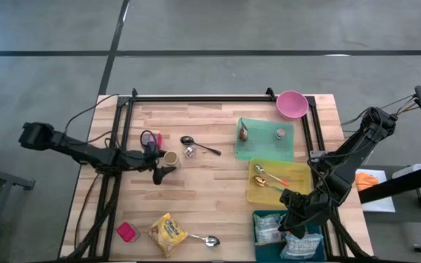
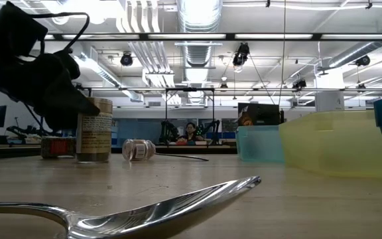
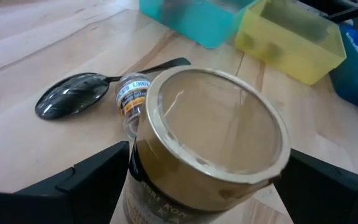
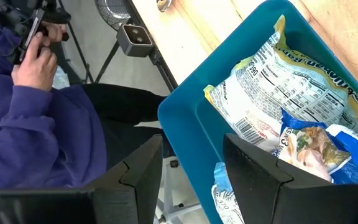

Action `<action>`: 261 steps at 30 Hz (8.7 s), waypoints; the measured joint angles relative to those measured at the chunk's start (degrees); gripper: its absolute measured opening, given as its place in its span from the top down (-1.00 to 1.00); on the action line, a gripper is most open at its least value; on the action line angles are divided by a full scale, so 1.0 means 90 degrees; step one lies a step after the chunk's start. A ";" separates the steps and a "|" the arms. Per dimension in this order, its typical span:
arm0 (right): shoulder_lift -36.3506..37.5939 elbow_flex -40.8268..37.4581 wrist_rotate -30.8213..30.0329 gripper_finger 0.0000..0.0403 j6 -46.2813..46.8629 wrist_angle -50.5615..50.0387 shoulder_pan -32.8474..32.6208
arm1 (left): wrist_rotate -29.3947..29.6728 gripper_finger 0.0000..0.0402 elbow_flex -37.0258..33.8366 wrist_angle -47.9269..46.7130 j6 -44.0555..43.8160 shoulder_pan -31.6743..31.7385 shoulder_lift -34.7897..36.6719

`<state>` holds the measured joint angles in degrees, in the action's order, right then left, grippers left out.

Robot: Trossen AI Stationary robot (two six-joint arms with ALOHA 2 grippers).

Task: Pick & Place Food Item
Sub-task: Put the golden seasoning bottle into the green bin

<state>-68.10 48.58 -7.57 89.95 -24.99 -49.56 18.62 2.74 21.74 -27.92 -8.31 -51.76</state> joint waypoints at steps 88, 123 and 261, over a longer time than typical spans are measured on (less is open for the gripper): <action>0.0079 0.0003 0.0530 0.18 -0.0429 0.0017 0.0276 | -0.2527 -0.42 0.4286 -0.2948 -0.0207 0.0019 -0.1643; 0.0053 0.0005 -0.2704 0.17 -0.0544 0.0453 0.1571 | -0.3316 -0.42 0.5005 -0.3109 -0.1554 0.0024 -0.2745; -0.3487 0.4476 0.2233 -0.98 -0.6318 0.0042 0.4729 | -0.4015 -0.41 0.6201 -0.3179 -0.0396 0.0058 -0.3352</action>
<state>-99.48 88.86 12.53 33.09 -24.61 -7.00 -17.52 58.54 -6.87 -31.48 -7.79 -81.93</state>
